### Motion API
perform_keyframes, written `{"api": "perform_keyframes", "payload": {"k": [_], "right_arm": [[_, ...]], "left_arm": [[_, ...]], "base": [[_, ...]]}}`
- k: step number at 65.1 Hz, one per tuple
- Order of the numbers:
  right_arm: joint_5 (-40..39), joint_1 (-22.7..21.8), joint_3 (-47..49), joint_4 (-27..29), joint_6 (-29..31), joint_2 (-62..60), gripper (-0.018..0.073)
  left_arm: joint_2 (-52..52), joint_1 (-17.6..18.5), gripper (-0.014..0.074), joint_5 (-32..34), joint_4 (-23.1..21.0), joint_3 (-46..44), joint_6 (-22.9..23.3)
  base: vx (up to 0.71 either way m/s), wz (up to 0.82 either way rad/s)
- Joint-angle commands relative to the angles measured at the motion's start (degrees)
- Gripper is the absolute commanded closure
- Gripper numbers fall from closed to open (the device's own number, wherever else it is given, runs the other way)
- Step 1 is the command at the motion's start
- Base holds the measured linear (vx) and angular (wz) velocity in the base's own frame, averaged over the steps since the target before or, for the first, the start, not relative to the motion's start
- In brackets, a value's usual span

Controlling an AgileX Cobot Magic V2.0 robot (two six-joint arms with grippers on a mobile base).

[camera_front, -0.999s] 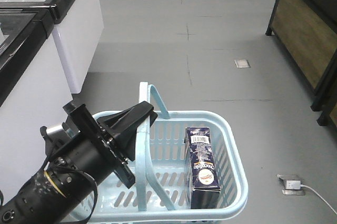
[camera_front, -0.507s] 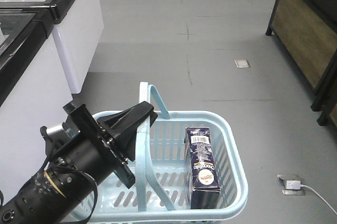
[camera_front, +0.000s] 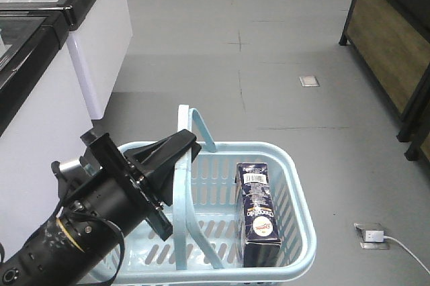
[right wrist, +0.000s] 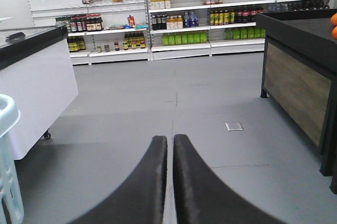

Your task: Left arm holds basket, right arm returns cookies

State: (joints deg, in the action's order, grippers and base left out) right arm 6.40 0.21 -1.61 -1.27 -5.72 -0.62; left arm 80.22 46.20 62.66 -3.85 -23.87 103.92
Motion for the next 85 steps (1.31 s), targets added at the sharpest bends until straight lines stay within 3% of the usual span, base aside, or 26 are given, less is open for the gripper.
{"api": "perform_keyframes", "payload": {"k": [1, 85], "right_arm": [[-4.1, -0.2, -1.0, -0.2, 0.5, -0.7, 0.0565], [-4.1, -0.2, -1.0, -0.2, 0.5, -0.7, 0.0565]], "left_arm": [[-2.3, 0.2, 0.0599, 16.0, -0.1, -1.7, 0.3], [-2.3, 0.2, 0.0599, 16.0, -0.2, -1.7, 0.3]], "base": [[0.0, 0.0], [0.1, 0.0]]}}
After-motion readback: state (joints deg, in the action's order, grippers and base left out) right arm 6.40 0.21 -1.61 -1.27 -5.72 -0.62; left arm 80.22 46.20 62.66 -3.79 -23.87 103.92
